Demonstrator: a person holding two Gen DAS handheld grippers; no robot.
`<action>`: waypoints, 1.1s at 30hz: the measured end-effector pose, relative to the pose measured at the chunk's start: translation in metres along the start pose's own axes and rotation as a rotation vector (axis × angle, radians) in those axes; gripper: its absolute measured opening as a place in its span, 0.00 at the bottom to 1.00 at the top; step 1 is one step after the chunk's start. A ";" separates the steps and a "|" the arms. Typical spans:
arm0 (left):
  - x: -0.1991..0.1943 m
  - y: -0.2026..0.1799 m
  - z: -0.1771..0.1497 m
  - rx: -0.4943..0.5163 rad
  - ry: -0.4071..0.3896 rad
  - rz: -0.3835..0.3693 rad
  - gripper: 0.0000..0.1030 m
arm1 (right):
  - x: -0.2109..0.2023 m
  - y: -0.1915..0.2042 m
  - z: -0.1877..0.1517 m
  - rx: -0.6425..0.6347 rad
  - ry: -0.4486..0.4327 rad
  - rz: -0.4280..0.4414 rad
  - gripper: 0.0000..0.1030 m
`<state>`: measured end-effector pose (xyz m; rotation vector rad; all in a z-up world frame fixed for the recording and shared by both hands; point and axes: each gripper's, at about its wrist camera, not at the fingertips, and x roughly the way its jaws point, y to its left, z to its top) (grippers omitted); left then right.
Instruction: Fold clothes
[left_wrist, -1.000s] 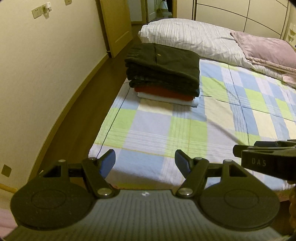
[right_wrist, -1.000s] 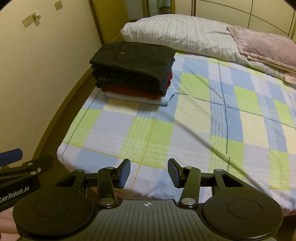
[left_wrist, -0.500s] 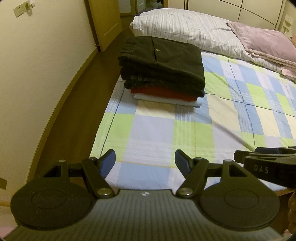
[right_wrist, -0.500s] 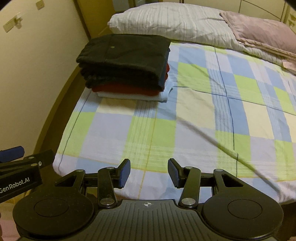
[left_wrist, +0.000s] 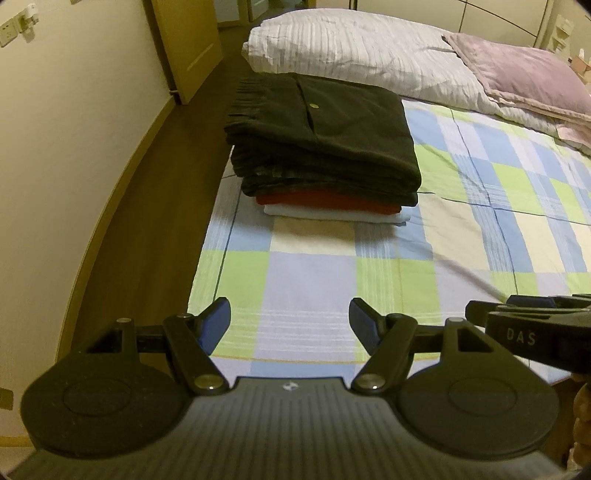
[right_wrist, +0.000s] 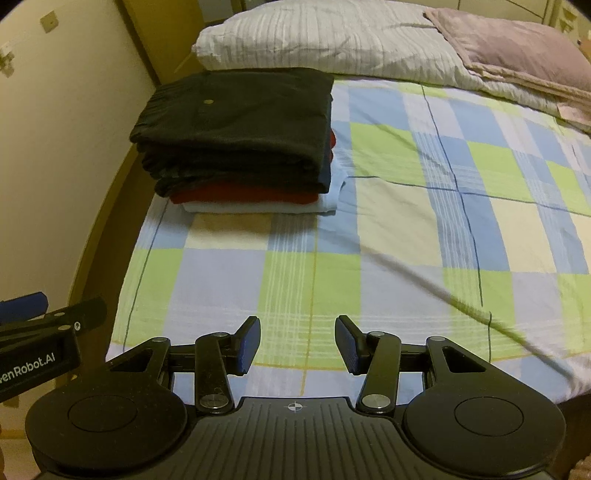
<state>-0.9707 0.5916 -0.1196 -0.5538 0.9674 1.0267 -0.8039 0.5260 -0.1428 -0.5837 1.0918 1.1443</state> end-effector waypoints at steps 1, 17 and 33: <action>0.002 0.001 0.002 0.004 0.001 -0.005 0.66 | 0.001 0.001 0.001 0.006 0.002 -0.002 0.47; 0.024 0.018 0.025 0.031 -0.001 -0.051 0.66 | 0.015 0.018 0.025 0.063 -0.006 -0.021 0.47; 0.041 0.025 0.045 0.039 -0.023 -0.050 0.66 | 0.031 0.025 0.045 0.069 -0.008 -0.022 0.47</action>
